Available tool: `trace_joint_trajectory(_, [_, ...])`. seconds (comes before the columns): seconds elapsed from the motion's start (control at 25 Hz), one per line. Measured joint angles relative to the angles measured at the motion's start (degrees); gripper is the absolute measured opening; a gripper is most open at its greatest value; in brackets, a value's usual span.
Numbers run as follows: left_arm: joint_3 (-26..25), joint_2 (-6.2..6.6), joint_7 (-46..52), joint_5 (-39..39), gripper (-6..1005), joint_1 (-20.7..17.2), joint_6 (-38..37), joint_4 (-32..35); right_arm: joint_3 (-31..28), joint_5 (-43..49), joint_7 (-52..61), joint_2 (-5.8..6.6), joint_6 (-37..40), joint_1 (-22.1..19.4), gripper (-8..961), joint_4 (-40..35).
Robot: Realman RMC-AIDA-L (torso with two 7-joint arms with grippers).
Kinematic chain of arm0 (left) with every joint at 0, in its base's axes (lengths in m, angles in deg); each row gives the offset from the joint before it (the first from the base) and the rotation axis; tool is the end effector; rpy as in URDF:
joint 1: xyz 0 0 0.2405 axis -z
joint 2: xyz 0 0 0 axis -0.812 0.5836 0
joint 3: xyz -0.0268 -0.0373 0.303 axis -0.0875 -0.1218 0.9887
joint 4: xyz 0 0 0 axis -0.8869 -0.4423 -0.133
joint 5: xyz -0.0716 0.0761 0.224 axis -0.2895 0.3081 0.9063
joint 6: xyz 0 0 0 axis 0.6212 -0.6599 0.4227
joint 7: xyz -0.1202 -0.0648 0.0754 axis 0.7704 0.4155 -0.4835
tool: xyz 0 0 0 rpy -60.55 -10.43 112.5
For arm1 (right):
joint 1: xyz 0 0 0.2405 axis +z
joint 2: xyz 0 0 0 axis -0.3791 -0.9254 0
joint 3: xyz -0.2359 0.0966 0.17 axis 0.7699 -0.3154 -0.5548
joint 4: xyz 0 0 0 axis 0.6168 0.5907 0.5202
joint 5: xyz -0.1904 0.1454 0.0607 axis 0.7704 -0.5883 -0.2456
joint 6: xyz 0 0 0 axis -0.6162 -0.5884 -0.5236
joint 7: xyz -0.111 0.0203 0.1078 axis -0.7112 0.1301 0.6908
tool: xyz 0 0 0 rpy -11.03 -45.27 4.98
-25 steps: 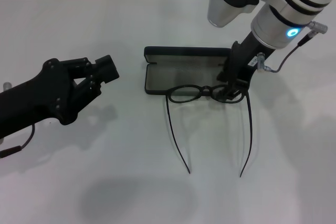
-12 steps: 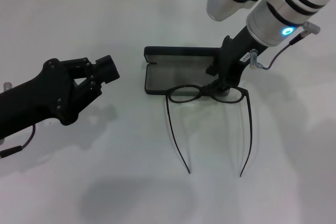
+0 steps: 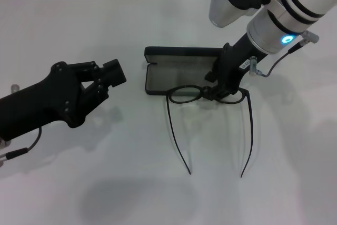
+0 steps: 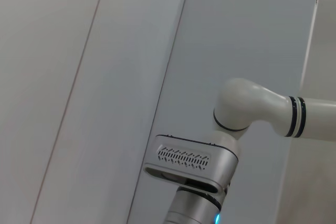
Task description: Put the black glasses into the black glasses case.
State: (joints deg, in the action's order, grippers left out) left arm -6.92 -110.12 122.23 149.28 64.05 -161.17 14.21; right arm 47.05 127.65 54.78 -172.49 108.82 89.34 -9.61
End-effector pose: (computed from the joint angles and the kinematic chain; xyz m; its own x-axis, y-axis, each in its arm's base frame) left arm -0.3304 0.2804 0.0031 0.5201 0.1673 0.8375 0.4407 -0.8926 -0.0954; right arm 0.1040 0.4921 -0.1248 0.9511 -0.0614 0.3027 -0.0361 -0.9954 -0.0887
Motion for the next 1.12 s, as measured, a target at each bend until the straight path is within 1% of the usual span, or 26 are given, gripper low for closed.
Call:
trace_joint_trajectory(0.28, [0.0,-0.1,0.0,0.1,106,0.0,0.1,-0.2,0.0,-0.4,-0.1,0.0,-0.4,-0.3,416,0.1])
trace_joint_trajectory(0.52, [0.0,0.17,-1.0,0.1,105,0.4,0.1,-2.3,0.4,-0.7,0.1,0.0,-0.7,-0.4,406,0.9])
trace_joint_trajectory(0.64, [0.0,0.33,-1.4,0.1,104,0.8,0.1,-3.4,0.5,-0.7,0.2,0.0,-0.7,-0.4,210,1.4])
trace_joint_trajectory(0.88, [0.0,0.36,-1.5,0.1,103,0.9,0.1,-3.6,0.6,-0.7,0.3,0.0,-0.4,-1.2,140,0.9])
trace_joint_trajectory(1.04, [0.0,0.36,-1.6,0.1,102,0.9,0.1,-3.6,0.6,-0.7,0.2,0.0,0.0,-3.9,57,-2.9])
trace_joint_trajectory(1.12, [0.0,0.37,-1.6,-0.1,102,0.8,-0.1,-3.6,0.5,-0.7,0.2,0.01,0.7,-5.9,44,-6.1])
